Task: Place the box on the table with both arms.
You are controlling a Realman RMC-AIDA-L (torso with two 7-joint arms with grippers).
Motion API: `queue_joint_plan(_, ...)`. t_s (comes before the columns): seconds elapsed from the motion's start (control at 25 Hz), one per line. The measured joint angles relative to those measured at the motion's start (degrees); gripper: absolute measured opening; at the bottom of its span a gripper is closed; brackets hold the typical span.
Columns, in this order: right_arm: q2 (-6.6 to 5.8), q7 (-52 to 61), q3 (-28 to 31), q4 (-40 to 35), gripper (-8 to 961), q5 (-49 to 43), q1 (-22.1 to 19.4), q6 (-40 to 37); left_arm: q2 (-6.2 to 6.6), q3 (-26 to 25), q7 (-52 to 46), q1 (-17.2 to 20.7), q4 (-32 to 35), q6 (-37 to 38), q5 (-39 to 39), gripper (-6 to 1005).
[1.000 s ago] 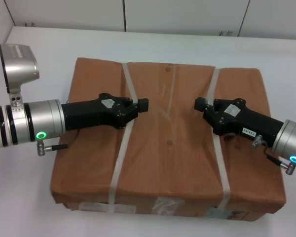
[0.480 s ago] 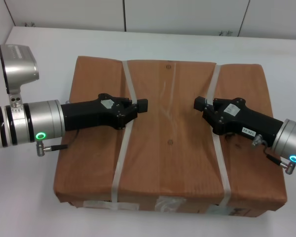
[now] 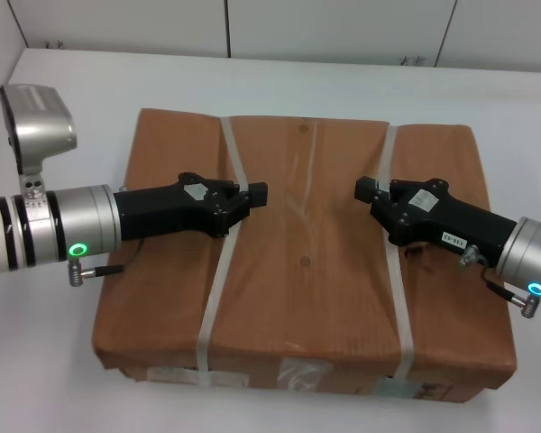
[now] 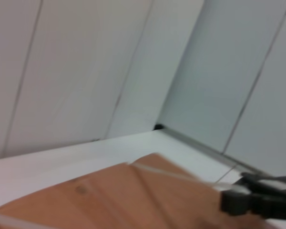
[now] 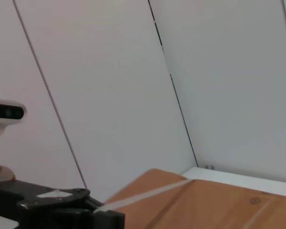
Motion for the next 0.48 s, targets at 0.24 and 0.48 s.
queue_joint_plan(0.24,0.01,1.0,0.0,0.3,86,0.0,0.8,3.6,-0.65,0.7,-0.1,-0.4,0.0,-5.9,0.8,14)
queue_joint_plan(0.48,0.02,4.6,-0.7,2.4,95,-0.4,3.6,11.7,-1.86,0.7,0.1,-1.9,-1.2,-12.4,3.8,14)
